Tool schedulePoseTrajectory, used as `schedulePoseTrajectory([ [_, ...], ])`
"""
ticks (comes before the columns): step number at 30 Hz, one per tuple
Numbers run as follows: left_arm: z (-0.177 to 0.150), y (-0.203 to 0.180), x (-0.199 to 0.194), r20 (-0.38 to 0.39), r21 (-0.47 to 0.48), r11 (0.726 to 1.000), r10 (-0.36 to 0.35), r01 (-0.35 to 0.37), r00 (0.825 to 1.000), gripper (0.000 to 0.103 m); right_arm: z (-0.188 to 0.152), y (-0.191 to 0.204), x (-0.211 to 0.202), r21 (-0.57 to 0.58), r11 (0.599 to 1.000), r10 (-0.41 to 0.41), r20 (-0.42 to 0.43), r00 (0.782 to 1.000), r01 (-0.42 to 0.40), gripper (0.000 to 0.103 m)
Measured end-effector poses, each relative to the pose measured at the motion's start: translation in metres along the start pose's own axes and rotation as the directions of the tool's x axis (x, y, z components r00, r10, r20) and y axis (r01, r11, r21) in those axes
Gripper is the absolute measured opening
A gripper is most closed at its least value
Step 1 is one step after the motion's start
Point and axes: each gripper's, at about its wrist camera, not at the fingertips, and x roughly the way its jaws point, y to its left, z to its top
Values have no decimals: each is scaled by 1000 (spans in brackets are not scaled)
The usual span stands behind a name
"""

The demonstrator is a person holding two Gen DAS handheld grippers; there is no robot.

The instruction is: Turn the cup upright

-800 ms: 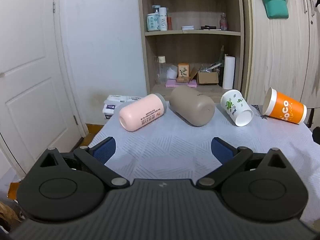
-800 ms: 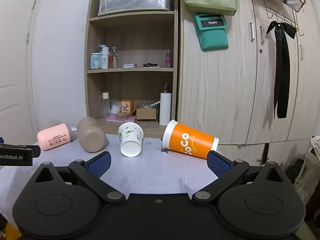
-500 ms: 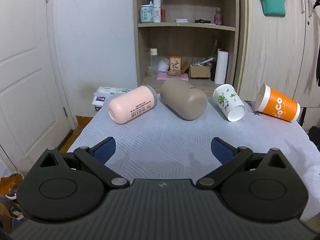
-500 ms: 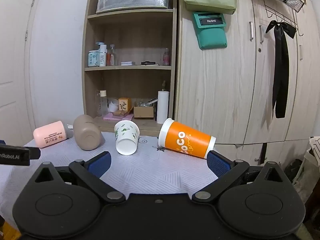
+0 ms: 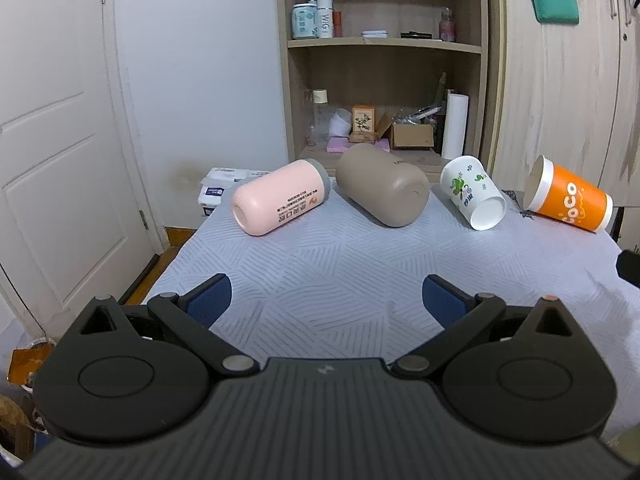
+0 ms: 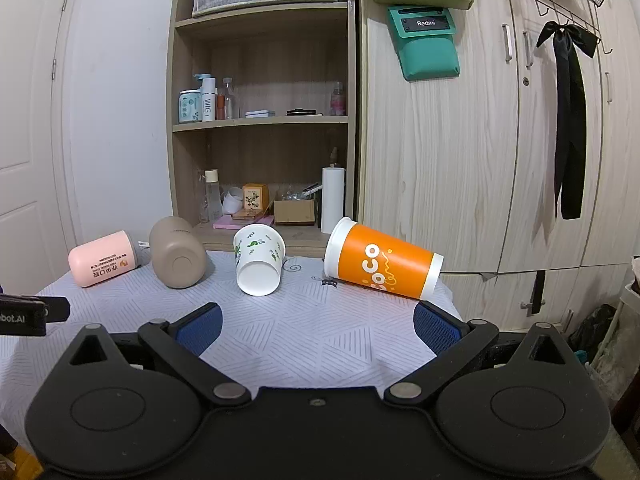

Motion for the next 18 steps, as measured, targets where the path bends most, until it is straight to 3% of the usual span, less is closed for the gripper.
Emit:
schedulePoseTrajectory([
  [10, 0, 2, -12, 6, -14, 1000, -2, 2, 1000, 103, 0, -1, -14, -1, 1000, -22, 20, 1000, 22, 103],
  [18, 3, 12, -27, 55, -43, 998, -37, 39, 998, 103, -1, 1, -17, -15, 1000, -19, 17, 1000, 19, 103],
])
